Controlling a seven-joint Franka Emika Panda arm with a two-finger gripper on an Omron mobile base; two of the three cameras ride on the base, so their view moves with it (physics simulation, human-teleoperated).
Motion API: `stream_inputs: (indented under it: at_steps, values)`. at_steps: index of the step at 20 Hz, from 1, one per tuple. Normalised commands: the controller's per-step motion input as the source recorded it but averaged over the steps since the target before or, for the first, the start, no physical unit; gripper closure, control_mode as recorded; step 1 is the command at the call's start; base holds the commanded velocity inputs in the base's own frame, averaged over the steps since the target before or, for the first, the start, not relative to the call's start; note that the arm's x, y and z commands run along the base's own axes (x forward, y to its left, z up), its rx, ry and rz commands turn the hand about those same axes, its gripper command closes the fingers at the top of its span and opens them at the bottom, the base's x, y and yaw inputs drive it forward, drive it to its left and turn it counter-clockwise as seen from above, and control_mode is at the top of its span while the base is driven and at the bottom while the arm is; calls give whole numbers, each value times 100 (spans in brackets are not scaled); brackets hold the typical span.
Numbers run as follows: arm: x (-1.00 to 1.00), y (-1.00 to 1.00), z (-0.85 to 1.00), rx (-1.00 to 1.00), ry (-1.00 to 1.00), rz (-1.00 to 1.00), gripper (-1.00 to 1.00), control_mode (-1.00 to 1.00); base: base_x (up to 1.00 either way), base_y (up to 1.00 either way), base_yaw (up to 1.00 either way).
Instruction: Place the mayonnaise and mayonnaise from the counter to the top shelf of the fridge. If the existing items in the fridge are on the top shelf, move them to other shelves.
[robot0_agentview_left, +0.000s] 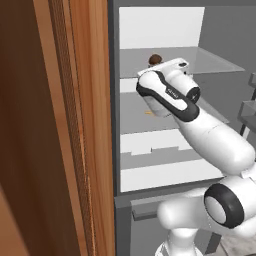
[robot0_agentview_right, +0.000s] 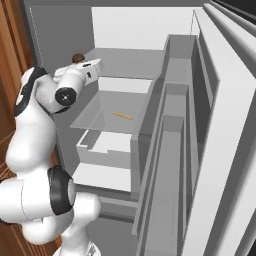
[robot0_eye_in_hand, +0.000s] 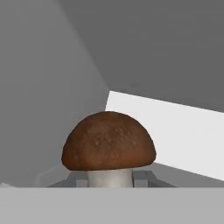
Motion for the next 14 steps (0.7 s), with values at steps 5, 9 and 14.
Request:
stream_inputs:
  at_steps: [5, 9, 14]
  values:
    - [-100, -20, 100, 7, 25, -12, 100, -100, 0, 0, 0]
    - [-100, -26, 91, 10, 42, -10, 100, -100, 0, 0, 0]
    - [-100, -40, 94, 15, 51, -6, 100, -100, 0, 0, 0]
